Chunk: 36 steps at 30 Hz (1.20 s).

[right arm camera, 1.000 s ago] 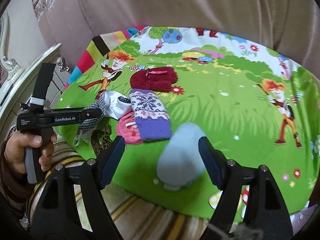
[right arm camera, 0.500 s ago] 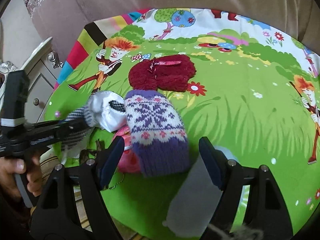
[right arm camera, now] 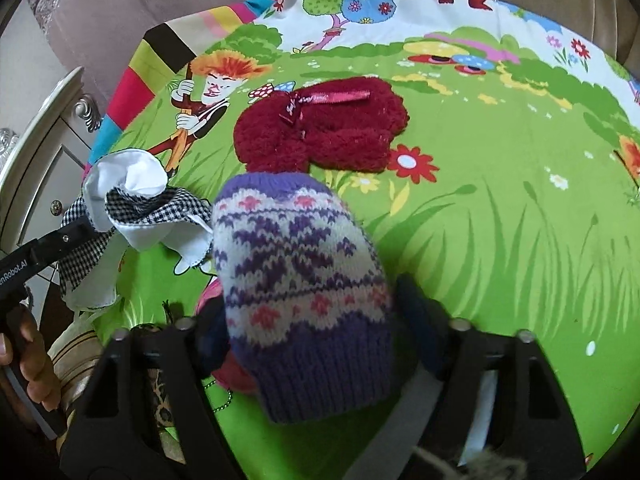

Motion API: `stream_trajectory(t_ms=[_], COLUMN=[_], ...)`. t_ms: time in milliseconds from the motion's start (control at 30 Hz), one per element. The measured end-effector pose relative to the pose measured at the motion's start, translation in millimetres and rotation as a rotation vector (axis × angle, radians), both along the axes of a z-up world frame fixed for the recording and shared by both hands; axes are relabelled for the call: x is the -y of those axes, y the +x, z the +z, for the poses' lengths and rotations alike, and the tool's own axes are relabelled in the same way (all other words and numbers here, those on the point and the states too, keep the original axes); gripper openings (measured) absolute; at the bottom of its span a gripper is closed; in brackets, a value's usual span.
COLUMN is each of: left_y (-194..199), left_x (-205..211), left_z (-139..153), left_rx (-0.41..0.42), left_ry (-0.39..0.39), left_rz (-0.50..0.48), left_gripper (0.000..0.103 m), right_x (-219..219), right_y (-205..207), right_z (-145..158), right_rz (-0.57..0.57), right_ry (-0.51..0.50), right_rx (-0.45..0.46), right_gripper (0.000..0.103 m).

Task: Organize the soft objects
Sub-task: 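Grasp the houndstooth cloth with the left tool while the right tool grasps the purple knit sock, then carry the houndstooth cloth and purple sock over the white box and open both tools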

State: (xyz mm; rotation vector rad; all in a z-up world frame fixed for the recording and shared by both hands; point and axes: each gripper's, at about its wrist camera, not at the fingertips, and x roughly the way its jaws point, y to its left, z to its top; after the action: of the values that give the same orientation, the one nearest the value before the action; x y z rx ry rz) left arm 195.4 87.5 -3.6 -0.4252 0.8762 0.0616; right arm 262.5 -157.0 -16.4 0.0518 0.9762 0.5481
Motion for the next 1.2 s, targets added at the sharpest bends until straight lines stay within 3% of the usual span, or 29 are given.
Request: stream_trajectory(t_ms=[100,167,367,900,1033,1200], left_y=[-2.6,-5.4,-17.8,-30.5,-36.7,-44.8], left_x=[-0.3,0.6,-4.7,-18.0,-14.9,-2.8], left_z=[1.8,5.3,16.8,15.3,20.4,30.9], left_rx=[0.012,0.030,0.084,0.066,0.080,0.110], left_ry=[0.005,0.018,0.033,0.032,0.040,0.050], left_rz=[0.008,0.013,0.060,0.149,0.145,0.124], left_gripper=[0.013,0.013,0.012,0.012,0.012,0.012], right_x=[1.5,3.6,10.2,17.4,18.0,27.2], right_y=[-3.3,-5.3,-17.6,-58.5,-62.4,-73.5], right_z=[4.6,8.6,13.5,16.5,19.4,30.0], right_rz=[-0.008,-0.018,-0.021,0.025,0.012,-0.025], right_ry=[0.007,0.012,0.028,0.018,-0.005,-0.005], right_rx=[0.018,0.030,0.043,0.045,0.063,0.106], right_gripper=[0.049,0.044,0.043,0.051,0.037,0.033])
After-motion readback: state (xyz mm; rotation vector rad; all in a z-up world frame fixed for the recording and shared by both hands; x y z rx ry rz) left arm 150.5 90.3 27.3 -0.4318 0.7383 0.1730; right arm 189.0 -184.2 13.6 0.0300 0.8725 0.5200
